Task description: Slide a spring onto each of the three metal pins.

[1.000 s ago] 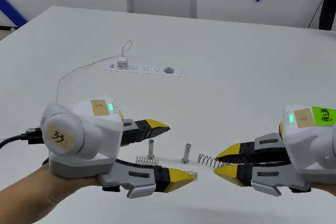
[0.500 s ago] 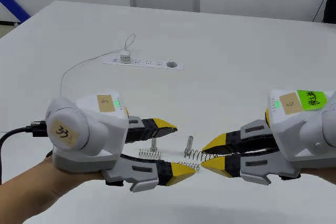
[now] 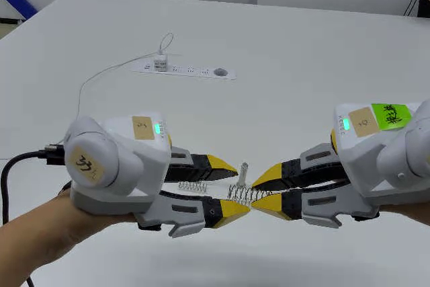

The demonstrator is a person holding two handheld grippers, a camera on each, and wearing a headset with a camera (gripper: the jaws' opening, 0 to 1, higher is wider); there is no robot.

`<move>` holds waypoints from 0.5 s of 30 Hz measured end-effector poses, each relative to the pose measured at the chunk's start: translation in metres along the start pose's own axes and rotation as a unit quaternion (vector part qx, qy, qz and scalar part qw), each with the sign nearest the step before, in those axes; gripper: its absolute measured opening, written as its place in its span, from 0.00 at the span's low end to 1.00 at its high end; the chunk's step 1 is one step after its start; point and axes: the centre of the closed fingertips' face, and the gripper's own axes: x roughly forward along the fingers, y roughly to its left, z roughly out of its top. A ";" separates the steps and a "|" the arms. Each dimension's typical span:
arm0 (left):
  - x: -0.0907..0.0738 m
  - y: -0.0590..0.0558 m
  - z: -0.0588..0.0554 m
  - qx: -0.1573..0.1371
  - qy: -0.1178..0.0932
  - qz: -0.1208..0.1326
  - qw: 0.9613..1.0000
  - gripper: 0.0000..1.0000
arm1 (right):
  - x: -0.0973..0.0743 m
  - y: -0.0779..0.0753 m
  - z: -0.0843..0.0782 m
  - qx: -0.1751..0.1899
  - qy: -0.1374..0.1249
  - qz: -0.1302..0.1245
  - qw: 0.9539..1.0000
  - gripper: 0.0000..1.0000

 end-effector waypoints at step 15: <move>0.003 -0.007 -0.004 0.012 0.009 -0.024 1.000 0.15 | 0.002 0.004 -0.002 -0.005 0.005 0.012 1.000 0.11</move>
